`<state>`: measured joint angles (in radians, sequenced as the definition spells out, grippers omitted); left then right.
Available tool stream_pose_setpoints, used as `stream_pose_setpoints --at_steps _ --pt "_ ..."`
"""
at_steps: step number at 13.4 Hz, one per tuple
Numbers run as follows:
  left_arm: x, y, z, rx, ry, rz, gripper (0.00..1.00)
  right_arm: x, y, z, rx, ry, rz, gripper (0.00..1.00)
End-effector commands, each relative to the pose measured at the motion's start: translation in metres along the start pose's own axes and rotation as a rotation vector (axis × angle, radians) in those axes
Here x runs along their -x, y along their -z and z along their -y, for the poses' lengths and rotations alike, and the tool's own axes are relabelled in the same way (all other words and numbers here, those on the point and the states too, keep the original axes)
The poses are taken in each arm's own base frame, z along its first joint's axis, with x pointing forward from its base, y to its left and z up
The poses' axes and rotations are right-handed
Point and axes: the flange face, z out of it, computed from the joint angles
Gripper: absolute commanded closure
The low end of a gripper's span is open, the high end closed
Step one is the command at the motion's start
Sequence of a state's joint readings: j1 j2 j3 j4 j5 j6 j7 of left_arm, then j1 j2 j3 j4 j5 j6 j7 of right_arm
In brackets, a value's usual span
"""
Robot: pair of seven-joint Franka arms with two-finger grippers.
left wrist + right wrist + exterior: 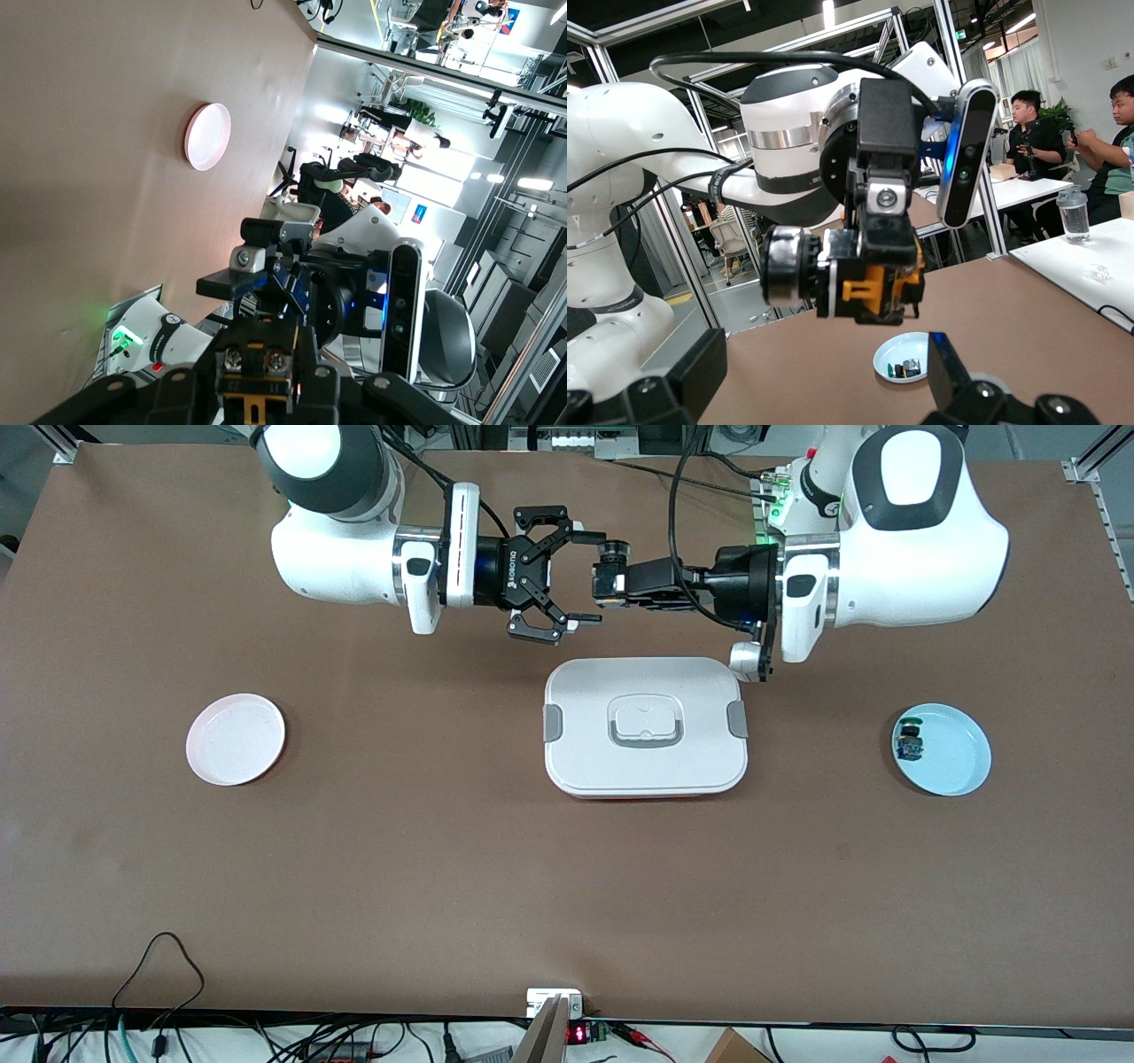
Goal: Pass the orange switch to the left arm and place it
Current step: 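Close the left gripper on the switch while the right gripper opens, then carry the switch to the blue plate while the right gripper withdraws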
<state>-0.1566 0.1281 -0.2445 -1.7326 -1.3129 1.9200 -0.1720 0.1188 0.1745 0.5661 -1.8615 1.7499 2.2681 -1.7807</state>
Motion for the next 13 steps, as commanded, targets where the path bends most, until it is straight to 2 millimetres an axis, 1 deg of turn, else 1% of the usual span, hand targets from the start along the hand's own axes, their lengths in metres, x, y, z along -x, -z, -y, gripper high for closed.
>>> stream_pose_setpoints --at_steps 1,2,3,5,6,7,8,9,10,11,12,13 --pt "-0.002 0.020 -0.003 0.023 -0.011 -0.005 1.00 0.001 0.001 0.002 0.008 0.001 -0.005 0.00" --pt "-0.006 0.031 0.002 0.016 -0.011 0.004 1.00 0.001 0.002 0.001 0.012 0.000 -0.005 0.00" --pt "-0.013 0.048 0.010 0.019 0.000 0.017 1.00 0.002 0.005 -0.001 0.021 -0.002 -0.002 0.00" --pt "-0.032 0.095 0.039 0.017 -0.005 0.063 1.00 0.005 0.030 -0.019 0.066 -0.007 -0.006 0.00" --pt "-0.040 0.121 0.056 -0.037 -0.005 0.051 1.00 0.008 0.042 -0.028 0.085 -0.009 -0.007 0.00" --pt "-0.050 0.146 0.080 -0.100 0.006 0.042 1.00 0.008 0.052 -0.034 0.094 -0.010 -0.009 0.00" --pt "-0.058 0.171 0.107 -0.138 0.008 0.068 1.00 0.012 0.061 -0.039 0.091 -0.017 -0.012 0.00" --pt "-0.067 0.191 0.135 -0.178 0.019 0.081 1.00 0.016 0.073 -0.045 0.083 -0.024 -0.017 0.00" --pt "-0.077 0.215 0.174 -0.292 0.012 0.088 1.00 0.024 0.085 -0.050 0.055 -0.042 -0.026 0.00" --pt "-0.086 0.235 0.212 -0.392 -0.035 0.113 1.00 0.027 0.095 -0.055 0.047 -0.053 -0.035 0.00" --pt "-0.095 0.252 0.246 -0.457 -0.073 0.140 1.00 0.027 0.107 -0.061 0.034 -0.067 -0.050 0.00" --pt "-0.102 0.271 0.279 -0.528 -0.076 0.153 1.00 0.027 0.116 -0.066 0.016 -0.075 -0.060 0.00"
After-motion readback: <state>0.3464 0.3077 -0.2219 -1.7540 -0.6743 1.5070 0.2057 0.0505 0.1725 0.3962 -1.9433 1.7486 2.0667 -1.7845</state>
